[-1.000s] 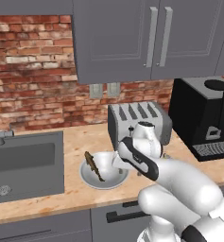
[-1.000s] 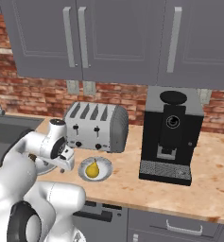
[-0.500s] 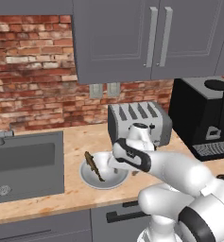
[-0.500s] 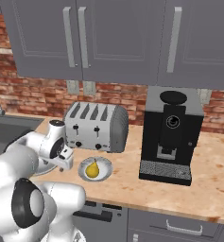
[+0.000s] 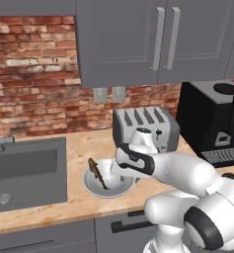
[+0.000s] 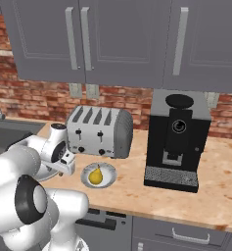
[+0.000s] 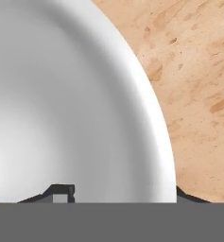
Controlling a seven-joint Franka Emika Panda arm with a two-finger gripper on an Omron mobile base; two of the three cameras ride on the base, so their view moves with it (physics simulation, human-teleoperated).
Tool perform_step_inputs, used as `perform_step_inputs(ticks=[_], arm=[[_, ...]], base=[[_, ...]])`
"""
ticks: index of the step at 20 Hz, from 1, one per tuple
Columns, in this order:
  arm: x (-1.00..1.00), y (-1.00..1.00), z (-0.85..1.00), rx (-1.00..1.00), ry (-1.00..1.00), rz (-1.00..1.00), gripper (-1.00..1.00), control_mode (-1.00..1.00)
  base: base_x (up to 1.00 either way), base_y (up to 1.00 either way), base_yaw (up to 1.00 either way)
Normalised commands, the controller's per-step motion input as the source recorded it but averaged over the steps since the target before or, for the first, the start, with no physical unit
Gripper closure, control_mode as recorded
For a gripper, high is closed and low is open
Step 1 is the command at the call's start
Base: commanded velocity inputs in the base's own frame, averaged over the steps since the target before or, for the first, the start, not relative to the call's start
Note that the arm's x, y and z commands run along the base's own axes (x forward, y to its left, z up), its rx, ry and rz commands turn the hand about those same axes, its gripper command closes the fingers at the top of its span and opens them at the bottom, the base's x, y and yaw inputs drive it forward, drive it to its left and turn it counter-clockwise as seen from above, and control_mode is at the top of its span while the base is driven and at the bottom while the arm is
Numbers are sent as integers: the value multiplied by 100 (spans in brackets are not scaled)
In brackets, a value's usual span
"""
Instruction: Remove the pear from the bowl and place it on the small plate. Then place the bowl with only the fish in the microwave, close the door, and press the start button to microwave the fish.
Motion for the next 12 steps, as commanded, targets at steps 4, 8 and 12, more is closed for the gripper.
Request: perform_step_inputs(ticks=[4, 8, 12], arm=[[-7, 5, -2, 0, 0, 0, 100, -100], [-30, 0, 3, 0, -6, -5, 100, -100], [-19, 2, 15, 0, -14, -7, 100, -100]], base=[[0, 0, 0], [0, 0, 0], [0, 0, 0]])
